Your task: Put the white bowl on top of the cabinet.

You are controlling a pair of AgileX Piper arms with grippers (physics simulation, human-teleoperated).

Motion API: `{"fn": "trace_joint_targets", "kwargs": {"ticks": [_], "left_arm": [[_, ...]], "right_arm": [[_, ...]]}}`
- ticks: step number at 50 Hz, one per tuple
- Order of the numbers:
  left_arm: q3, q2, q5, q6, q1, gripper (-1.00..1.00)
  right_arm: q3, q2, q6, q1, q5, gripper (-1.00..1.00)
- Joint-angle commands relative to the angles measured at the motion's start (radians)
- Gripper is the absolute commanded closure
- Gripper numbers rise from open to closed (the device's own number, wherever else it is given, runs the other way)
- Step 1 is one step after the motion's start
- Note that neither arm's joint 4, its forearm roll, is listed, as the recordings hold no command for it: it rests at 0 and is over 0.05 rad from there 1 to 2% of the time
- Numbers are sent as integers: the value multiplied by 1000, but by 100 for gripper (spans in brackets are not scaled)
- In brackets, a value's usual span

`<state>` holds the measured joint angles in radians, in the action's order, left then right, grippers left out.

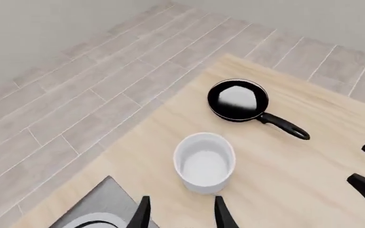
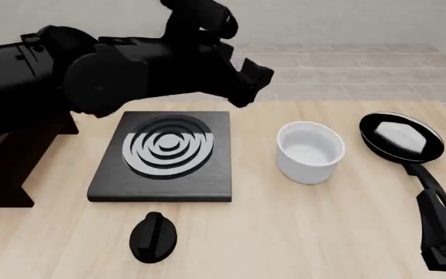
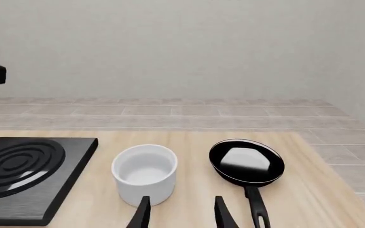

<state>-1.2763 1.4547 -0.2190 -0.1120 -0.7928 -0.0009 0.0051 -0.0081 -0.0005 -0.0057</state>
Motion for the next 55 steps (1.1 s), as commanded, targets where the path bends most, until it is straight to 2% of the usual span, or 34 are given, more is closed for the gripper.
{"fn": "trace_joint_targets", "kwargs": {"ticks": [1,7,12,22,28,30,36,55], "left_arm": [[-204,222,-127,-83,-80,-100],[-239,282,-154,-126,-111,-100],[-256,317,-169,-111,-151,-100],[-274,395,-211,-143,-186,-100],[-296,419,-235,-151,-195,-100],[-301,445,-251,-188,-190,-100],[-353,484,-290,-210,-178,-100],[-382,532,-313,-230,-195,-100]], "right_arm": [[0,-2,-5,0,-2,-100],[0,3,0,0,-3,-100],[0,2,-1,0,-2,-100],[0,2,0,0,-2,-100],[0,-1,-4,0,-2,-100],[0,1,-2,0,-3,-100],[0,-1,-4,0,-1,-100],[0,1,-4,0,-4,-100]]}}
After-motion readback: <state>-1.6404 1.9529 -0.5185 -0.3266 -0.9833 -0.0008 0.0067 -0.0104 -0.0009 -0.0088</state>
